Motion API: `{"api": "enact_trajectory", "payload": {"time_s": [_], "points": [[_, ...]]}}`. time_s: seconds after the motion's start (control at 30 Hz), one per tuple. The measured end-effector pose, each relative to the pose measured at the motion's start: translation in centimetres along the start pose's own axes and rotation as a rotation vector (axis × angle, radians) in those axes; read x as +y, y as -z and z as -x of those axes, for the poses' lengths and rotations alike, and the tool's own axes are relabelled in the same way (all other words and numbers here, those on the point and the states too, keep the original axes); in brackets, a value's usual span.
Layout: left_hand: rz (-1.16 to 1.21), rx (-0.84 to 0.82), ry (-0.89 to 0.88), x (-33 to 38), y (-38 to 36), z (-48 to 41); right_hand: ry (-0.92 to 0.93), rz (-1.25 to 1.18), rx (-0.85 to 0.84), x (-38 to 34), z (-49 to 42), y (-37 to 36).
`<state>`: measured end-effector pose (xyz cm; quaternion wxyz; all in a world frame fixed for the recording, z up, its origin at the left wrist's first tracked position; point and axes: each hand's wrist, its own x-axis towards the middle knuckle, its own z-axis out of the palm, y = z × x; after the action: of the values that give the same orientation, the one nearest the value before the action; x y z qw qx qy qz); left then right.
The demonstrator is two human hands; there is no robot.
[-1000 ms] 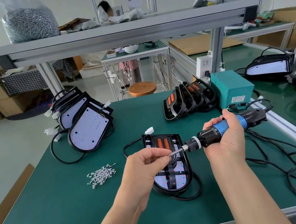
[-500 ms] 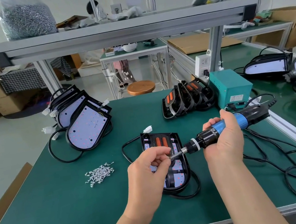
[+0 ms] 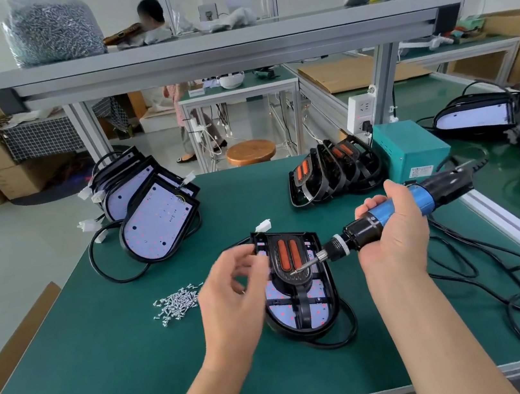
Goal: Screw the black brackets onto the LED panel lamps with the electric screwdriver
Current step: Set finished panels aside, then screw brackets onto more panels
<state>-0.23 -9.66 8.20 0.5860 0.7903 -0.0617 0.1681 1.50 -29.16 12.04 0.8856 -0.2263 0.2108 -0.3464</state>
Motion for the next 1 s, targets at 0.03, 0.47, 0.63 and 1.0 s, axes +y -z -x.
{"api": "enact_trajectory", "payload": {"time_s": [0.03, 0.47, 0.63, 1.0], "points": [[-0.035, 0.000, 0.124, -0.6, 0.0, -1.1, 0.022, 0.023, -0.024, 0.2, 0.1, -0.2], [0.026, -0.369, 0.545, -4.0, -2.4, -5.0, 0.225, 0.299, -0.346, 4.2, 2.4, -2.8], [0.039, -0.347, 0.537, -4.6, -2.8, -5.0, 0.190, 0.318, -0.355, 4.8, 2.5, -3.2], [0.061, -0.361, 0.536, -5.4, -3.0, -5.3, 0.176, 0.363, -0.415, 4.9, 2.9, -3.5]]}}
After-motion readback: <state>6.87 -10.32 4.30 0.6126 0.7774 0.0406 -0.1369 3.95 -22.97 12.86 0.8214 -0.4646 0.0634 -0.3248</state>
